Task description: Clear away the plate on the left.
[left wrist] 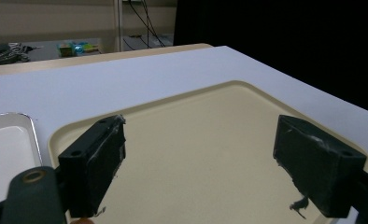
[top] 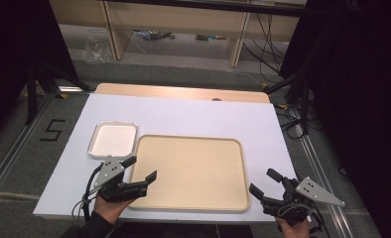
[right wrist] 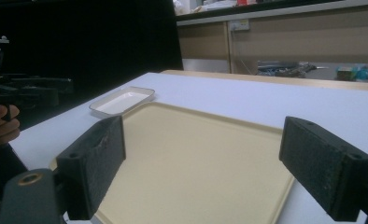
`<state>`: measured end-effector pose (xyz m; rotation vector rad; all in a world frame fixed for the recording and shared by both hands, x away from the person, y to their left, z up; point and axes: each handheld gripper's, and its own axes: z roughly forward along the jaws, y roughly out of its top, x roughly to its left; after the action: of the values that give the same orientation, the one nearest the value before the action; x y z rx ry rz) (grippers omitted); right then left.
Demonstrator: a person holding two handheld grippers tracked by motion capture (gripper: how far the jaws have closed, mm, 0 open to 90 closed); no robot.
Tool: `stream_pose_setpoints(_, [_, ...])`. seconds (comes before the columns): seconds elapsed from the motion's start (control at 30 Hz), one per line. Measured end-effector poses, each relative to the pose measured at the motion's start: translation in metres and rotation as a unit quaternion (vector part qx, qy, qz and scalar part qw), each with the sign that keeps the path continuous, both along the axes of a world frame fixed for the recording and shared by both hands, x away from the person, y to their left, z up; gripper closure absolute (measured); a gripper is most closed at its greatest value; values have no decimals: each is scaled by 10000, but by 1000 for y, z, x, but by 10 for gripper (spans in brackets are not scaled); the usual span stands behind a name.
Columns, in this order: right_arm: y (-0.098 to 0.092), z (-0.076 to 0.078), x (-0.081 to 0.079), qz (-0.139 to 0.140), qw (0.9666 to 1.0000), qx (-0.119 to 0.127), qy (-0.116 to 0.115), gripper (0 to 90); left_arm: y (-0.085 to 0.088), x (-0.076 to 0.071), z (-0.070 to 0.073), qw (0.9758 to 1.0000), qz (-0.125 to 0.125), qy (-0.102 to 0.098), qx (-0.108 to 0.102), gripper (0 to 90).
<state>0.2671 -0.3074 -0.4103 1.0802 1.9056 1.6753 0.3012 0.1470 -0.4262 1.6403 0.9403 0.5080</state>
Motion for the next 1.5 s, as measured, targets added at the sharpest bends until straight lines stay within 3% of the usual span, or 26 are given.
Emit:
stream_pose_setpoints(0.63, [0, 0, 0, -9, 10000, 1, 7, 154, 2, 1, 0, 10000, 55, 17, 39, 169])
stream_pose_setpoints(1.0, [0, 0, 0, -27, 10000, 14, -2, 154, 12, 10, -1, 9992, 361, 85, 134, 177])
stream_pose_setpoints(1.03, [1, 0, 0, -28, 10000, 9, 0, 154, 16, 14, -2, 9986, 471, 116, 195, 177])
stream_pose_setpoints(1.3, [0, 0, 0, -25, 10000, -29, 0, 154, 24, 22, -4, 9970, 672, 299, 248, 177])
stream_pose_setpoints(1.5, [0, 0, 0, -24, 10000, -22, 12, 154, 30, 33, -8, 9939, 803, 622, 441, 175])
